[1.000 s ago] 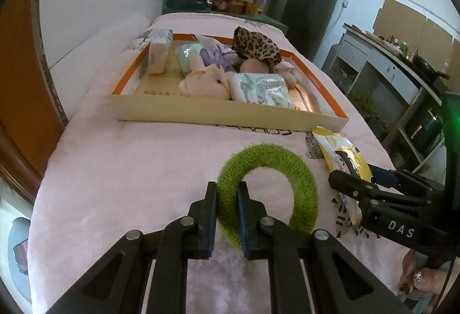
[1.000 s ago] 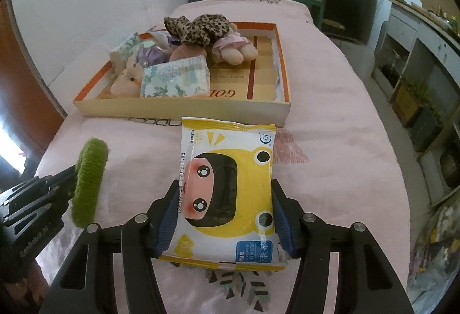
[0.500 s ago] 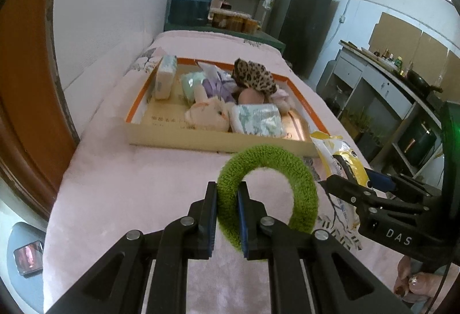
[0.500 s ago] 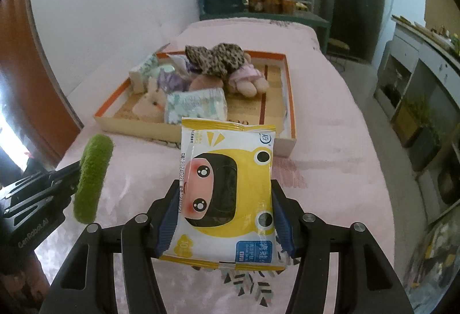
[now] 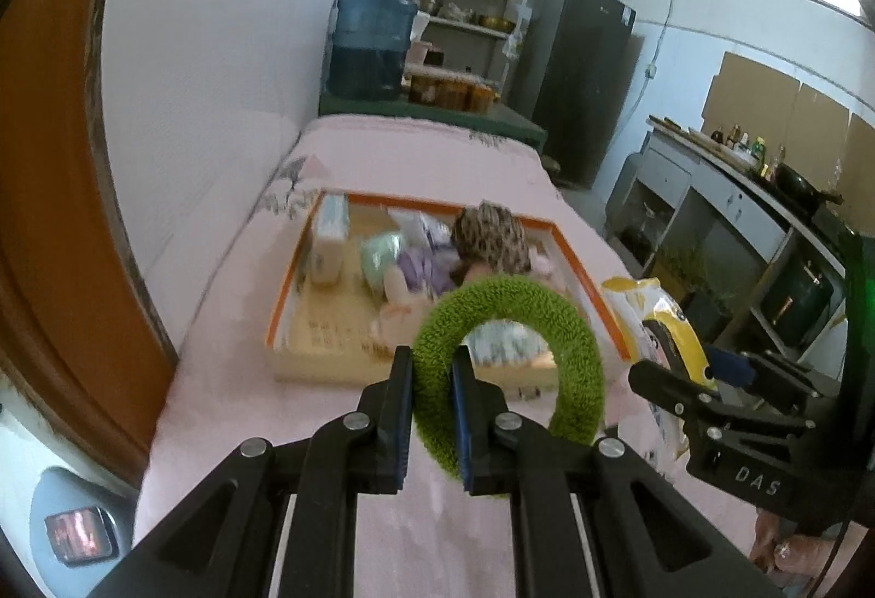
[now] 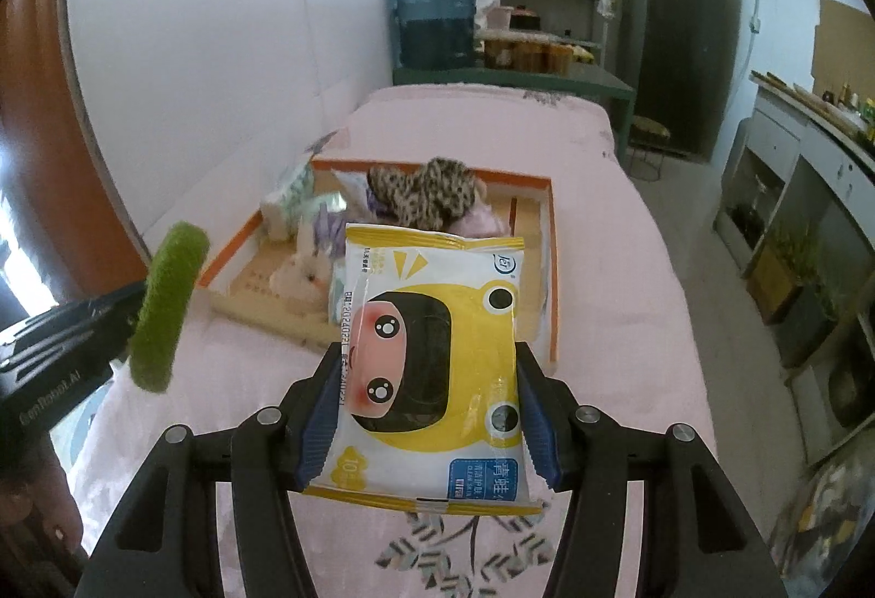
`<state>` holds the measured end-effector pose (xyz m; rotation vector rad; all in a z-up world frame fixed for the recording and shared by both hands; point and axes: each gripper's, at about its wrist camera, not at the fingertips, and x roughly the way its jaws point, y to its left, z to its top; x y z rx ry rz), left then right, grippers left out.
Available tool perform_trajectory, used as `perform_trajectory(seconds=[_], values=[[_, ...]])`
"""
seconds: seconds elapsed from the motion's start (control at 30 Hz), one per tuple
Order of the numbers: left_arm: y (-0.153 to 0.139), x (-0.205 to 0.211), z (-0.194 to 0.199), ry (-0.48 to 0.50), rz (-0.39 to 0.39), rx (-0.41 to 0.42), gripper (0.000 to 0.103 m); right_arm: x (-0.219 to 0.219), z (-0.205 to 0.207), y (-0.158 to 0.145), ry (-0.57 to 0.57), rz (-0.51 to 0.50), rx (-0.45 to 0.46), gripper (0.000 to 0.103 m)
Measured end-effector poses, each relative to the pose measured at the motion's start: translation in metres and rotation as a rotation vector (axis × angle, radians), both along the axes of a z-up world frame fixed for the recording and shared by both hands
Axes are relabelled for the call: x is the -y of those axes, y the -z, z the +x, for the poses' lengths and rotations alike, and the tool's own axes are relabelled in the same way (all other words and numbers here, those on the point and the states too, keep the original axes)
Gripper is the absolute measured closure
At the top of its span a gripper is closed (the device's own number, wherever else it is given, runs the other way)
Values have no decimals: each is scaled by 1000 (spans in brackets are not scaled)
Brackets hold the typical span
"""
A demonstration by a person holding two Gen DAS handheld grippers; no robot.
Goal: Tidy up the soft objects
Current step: 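Carry the green ring with the left tool while the right carries the wipes pack into the lid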
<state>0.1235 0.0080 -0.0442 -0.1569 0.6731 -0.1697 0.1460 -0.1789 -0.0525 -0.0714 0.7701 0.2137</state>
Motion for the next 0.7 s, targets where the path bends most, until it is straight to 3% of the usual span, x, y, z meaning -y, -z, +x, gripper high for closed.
perform_trajectory(seconds=[0.3, 0.7], values=[[-23, 3, 35, -12, 1, 48, 90, 4, 28, -17, 18, 25, 36, 43], [-24, 9, 84, -9, 21, 49, 90, 6, 76, -14, 28, 45, 28, 43]])
